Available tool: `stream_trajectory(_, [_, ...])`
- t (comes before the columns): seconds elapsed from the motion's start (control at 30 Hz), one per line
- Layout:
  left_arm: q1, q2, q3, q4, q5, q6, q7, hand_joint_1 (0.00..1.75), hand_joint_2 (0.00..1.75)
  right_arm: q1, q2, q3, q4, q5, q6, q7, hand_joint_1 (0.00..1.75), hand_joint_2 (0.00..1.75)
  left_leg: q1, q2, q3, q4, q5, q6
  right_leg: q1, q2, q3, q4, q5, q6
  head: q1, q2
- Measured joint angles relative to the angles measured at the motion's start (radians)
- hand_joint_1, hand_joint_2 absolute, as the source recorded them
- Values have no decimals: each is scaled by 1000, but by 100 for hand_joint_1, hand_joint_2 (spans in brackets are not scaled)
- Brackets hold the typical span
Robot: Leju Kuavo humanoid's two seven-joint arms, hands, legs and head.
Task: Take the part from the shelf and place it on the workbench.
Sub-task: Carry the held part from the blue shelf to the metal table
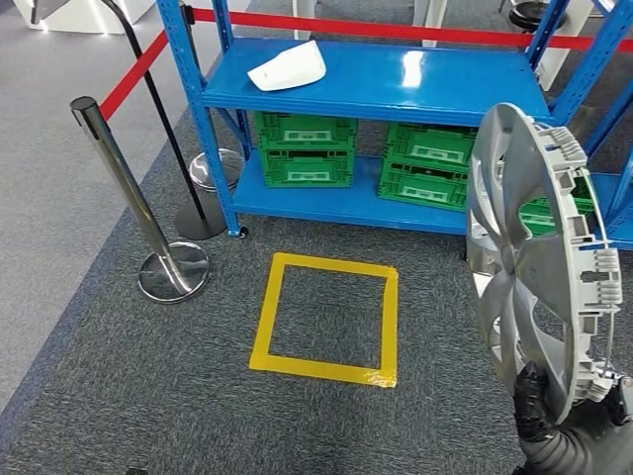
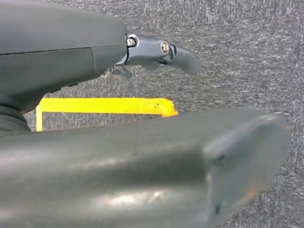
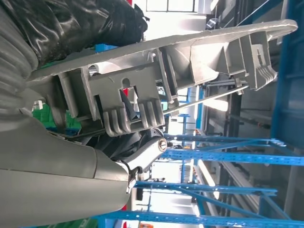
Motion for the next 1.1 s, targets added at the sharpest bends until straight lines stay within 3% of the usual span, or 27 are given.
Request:
stream_trajectory(0.07, [-3, -2, 0, 0, 0, 0, 0, 0, 0, 0, -1, -2, 0, -1, 7, 0, 175, 175, 2, 4, -23, -4, 23, 12, -2, 8, -32, 83, -84, 8, 4, 0])
stream_trajectory(0.13, [-4, -1, 0, 0, -1, 0, 0, 0, 0, -1, -1, -2, 1, -2, 12, 0, 175, 175, -1, 6, -54, -2, 47, 16, -5, 11, -66, 213, -167, 15, 7, 0])
stream_trajectory(0.17, [-4, 0, 0, 0, -1, 0, 0, 0, 0, 0, -1, -2, 2, -2, 13, 0, 175, 175, -2, 6, -70, -1, 59, 15, -6, 11, -69, 258, -178, 17, 7, 0])
stream_trajectory(0.2, [-4, 0, 0, 0, -1, 0, 0, 0, 0, -1, -1, -3, 3, -1, 14, 0, 175, 175, -3, 7, -87, 1, 71, 14, -7, 11, -58, 272, -167, 19, 7, 0])
stream_trajectory(0.27, [-4, 0, 0, 0, -1, 0, 1, 0, 0, -1, -1, -4, 5, 1, 13, 0, 175, 175, -3, 6, -120, 8, 92, 8, -9, 11, 22, 189, -111, 18, 7, 0])
stream_trajectory(0.33, [-4, 0, 0, 0, -1, 0, 2, 0, 0, -3, -1, -4, 6, 4, 13, 0, 175, 175, -4, 4, -147, 19, 111, -1, -9, 13, 133, 36, -102, 14, 6, 0])
stream_trajectory(0.37, [-4, 0, 0, 0, -1, 0, 3, 0, 0, -3, -1, -4, 7, 6, 12, 0, 175, 175, -4, 3, -153, 23, 121, -6, -7, 15, 163, -16, -109, 10, 4, 0])
stream_trajectory(0.4, [-4, 0, 0, 0, -1, 0, 3, 0, 0, -3, -1, -4, 8, 7, 11, 0, 175, 175, -3, 2, -159, 25, 130, -11, -3, 16, 176, -44, -118, 5, 3, 0])
stream_trajectory(0.47, [-3, 1, 1, 0, -1, 0, 3, 0, 0, -3, -1, -4, 9, 8, 9, 0, 175, 175, 1, 0, -164, 26, 144, -22, 0, 14, 159, -48, -106, -11, 3, 0])
stream_trajectory(0.5, [-1, 1, 2, 0, -1, 0, 3, 0, 0, -4, -1, -5, 9, 9, 8, 0, 175, 175, 3, -2, -170, 33, 132, -28, 0, 11, 150, -48, -96, -22, 3, 0])
stream_trajectory(0.53, [0, 1, 3, 0, -1, -1, 3, 0, 0, -4, -1, -5, 9, 10, 6, 0, 175, 175, 5, -3, -179, 58, 99, -34, -1, 8, 139, -49, -85, -32, 1, 0])
stream_trajectory(0.63, [1, 0, 7, 0, -1, -2, 4, 0, 0, -5, -1, -6, 11, 14, 1, 0, 175, 175, 10, -4, -214, 235, -57, -44, 2, 3, 99, -48, -48, -47, -4, 0])
stream_trajectory(0.67, [1, 0, 7, 0, -1, -2, 4, 0, 0, -5, -1, -6, 12, 14, -1, 0, 175, 175, 11, -4, -217, 291, -82, -46, 3, 2, 84, -46, -36, -47, -4, 0])
stream_trajectory(0.7, [1, 0, 8, 0, -1, -2, 4, 0, 0, -5, -1, -6, 13, 15, -2, 0, 175, 175, 11, -4, -207, 319, -81, -47, 3, 1, 68, -42, -24, -46, -4, 0])
stream_trajectory(0.73, [0, 1, 9, 0, 0, -3, 4, 0, 0, -6, -1, -6, 14, 16, -3, 0, 175, 175, 11, -4, -182, 313, -62, -46, 4, 1, 52, -37, -14, -44, -4, 0])
stream_trajectory(0.8, [-1, 1, 11, 0, 0, -3, 3, 0, 0, -5, -1, -6, 16, 17, -6, 0, 175, 175, 10, -4, -85, 198, -19, -40, 3, 1, 19, -24, 3, -37, -5, 0])
stream_trajectory(0.87, [-4, 2, 13, 0, 0, -3, 3, 0, 0, -5, -1, -5, 17, 18, -9, 0, 175, 175, 6, -4, 10, 56, -24, -30, 4, -2, 0, -13, 17, -26, -4, 0])
stream_trajectory(0.9, [-5, 3, 15, 0, 0, -3, 3, 0, 0, -6, -1, -5, 17, 18, -10, 0, 175, 175, 3, -4, 32, 18, -34, -25, 3, -4, -4, -11, 24, -20, -4, 0])
stream_trajectory(0.97, [-4, 3, 17, 0, 0, -4, 4, 0, 0, -9, -1, -4, 17, 19, -12, 0, 175, 175, 0, -3, 27, 3, -27, -13, 0, -6, -9, -12, 39, -9, -5, 0])
stream_trajectory(1.0, [-4, 3, 18, 0, 0, -4, 4, 0, 0, -9, -2, -4, 17, 20, -12, 0, 175, 175, 0, -2, 20, 0, -17, -6, -1, -4, -14, -8, 34, -4, -4, 0])
stream_trajectory(1.03, [-5, 2, 19, 0, 0, -4, 4, 0, 0, -10, -2, -3, 17, 20, -13, 0, 175, 175, 2, 1, 10, -3, -5, 2, -2, 0, -25, 9, 11, 0, -2, 0])
stream_trajectory(1.1, [-7, 2, 22, 0, 0, -4, 4, 0, 0, -12, -4, -2, 17, 22, -13, 0, 175, 175, 2, 4, -17, -5, 19, 13, -4, 8, -55, 101, -85, 8, 1, 0])
